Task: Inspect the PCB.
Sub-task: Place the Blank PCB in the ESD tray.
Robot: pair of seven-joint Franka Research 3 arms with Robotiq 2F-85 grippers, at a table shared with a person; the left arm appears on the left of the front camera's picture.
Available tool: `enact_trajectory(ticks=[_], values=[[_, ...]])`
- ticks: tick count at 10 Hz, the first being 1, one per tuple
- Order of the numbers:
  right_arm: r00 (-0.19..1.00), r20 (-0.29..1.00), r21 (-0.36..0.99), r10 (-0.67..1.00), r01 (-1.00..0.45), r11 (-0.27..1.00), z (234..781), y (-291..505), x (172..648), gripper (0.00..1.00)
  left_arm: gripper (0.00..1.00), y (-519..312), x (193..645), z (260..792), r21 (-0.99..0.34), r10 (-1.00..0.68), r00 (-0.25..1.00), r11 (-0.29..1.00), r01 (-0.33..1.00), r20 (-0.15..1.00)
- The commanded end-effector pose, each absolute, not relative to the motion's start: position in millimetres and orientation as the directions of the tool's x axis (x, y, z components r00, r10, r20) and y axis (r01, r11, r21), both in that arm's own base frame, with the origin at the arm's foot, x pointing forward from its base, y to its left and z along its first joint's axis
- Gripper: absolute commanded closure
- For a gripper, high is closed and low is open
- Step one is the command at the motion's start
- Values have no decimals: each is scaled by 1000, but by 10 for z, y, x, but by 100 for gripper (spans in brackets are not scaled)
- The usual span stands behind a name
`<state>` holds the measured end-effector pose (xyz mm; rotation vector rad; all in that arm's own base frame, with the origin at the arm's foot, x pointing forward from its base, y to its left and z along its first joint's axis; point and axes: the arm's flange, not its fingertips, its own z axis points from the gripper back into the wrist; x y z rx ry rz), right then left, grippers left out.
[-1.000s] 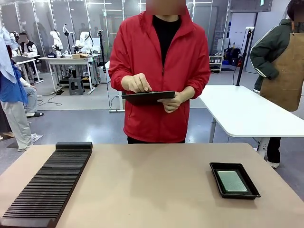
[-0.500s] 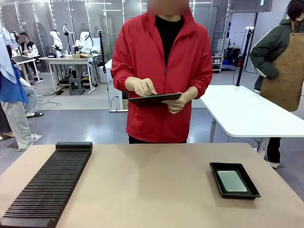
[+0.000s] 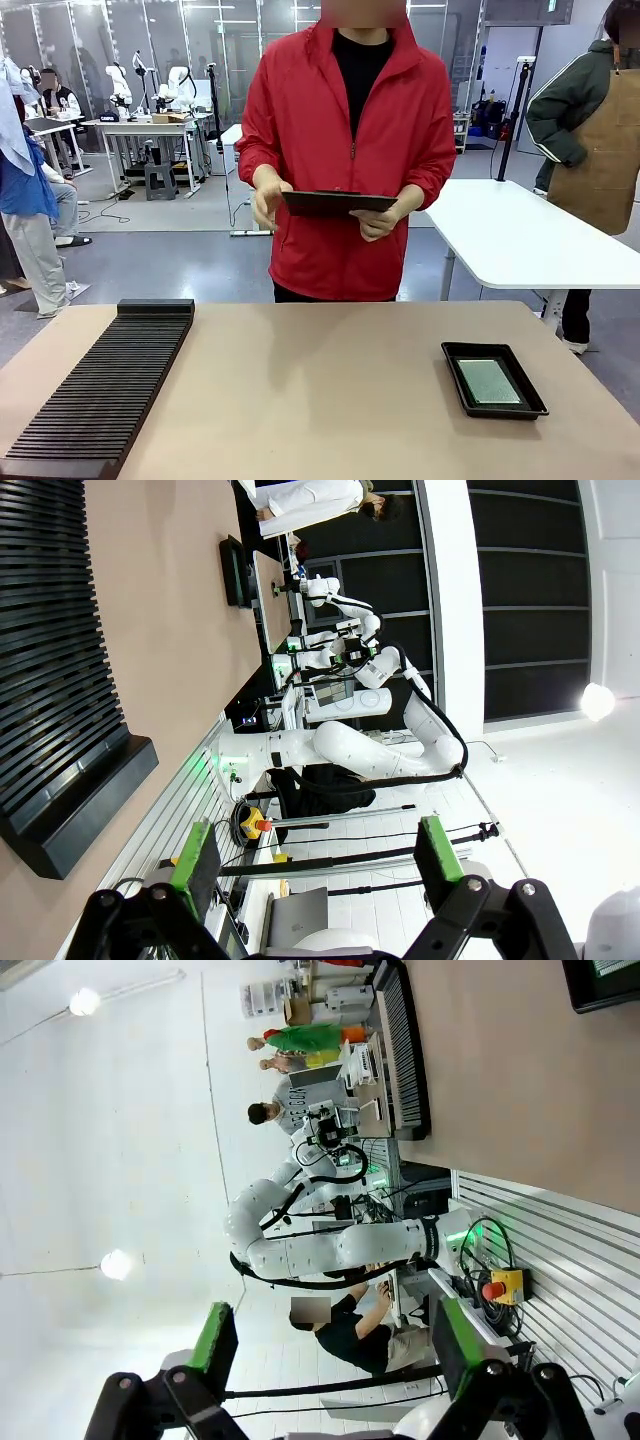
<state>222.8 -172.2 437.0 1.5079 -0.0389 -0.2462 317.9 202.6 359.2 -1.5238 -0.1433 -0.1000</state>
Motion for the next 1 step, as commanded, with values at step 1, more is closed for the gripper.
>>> enact_trajectory(ticks=[1], values=[[977,-110,992,-182,119,38,4392,-1729,2226,0,0,2031,3185,3608,-987,26,988,59,149,151]])
